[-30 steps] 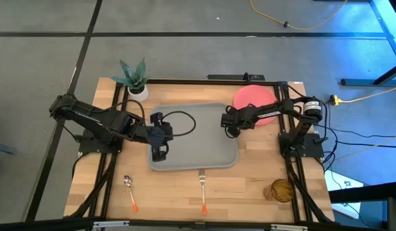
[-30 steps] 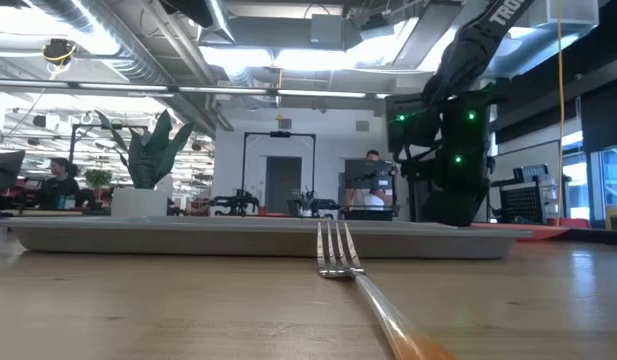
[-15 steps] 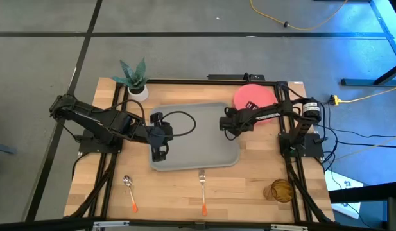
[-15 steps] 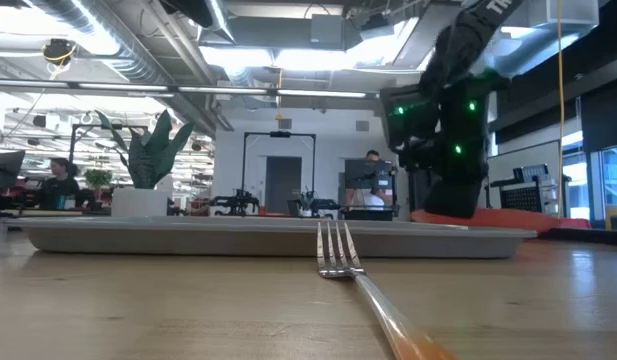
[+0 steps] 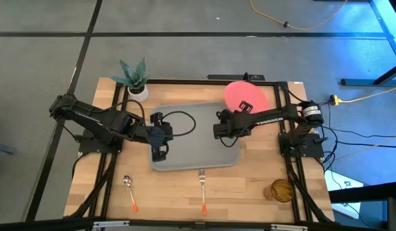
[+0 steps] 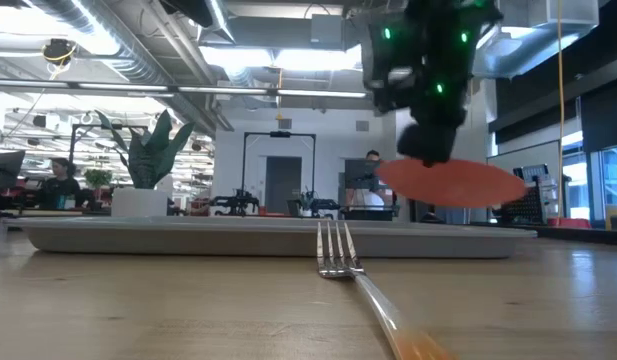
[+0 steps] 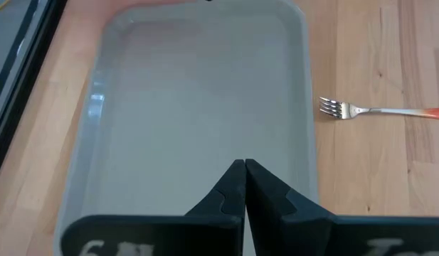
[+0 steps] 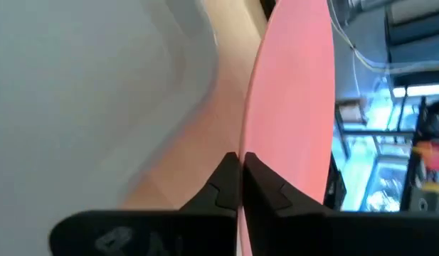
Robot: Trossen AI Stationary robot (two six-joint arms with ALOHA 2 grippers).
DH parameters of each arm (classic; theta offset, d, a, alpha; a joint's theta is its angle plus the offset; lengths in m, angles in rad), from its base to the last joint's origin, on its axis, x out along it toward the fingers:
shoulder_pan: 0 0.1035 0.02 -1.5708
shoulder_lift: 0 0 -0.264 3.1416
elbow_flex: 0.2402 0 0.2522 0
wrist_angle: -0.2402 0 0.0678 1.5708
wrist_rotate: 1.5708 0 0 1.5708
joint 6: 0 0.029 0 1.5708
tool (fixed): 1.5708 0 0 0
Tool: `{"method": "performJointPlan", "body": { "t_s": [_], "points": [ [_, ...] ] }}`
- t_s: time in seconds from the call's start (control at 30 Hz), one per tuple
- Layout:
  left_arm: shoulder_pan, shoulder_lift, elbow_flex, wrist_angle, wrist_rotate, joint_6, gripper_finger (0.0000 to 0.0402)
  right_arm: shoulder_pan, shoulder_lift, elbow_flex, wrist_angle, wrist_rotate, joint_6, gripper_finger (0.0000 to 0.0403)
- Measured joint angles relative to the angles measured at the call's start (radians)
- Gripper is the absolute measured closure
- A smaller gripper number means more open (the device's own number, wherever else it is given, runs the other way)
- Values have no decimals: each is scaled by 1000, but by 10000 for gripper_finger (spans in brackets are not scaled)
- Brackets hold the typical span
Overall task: Pick and place plate/cup/fork/spoon on tray
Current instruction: Put the pink plate on the gray tray
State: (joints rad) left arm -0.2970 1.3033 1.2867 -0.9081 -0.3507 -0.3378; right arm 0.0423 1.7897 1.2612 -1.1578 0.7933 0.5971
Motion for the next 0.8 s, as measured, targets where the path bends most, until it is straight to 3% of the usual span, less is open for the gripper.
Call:
{"method": "performJointPlan", "body": {
  "t_s": [0.3,0.57,0.8],
  "points": [
    [0,0,0,0,0,-2,401,145,1,137,132,-75,-151,397],
    [0,-23,3,2,44,-33,401,227,4,162,303,-135,-224,397],
    [-18,-75,4,5,57,-93,401,258,116,189,392,-179,-340,397]
  ]
}}
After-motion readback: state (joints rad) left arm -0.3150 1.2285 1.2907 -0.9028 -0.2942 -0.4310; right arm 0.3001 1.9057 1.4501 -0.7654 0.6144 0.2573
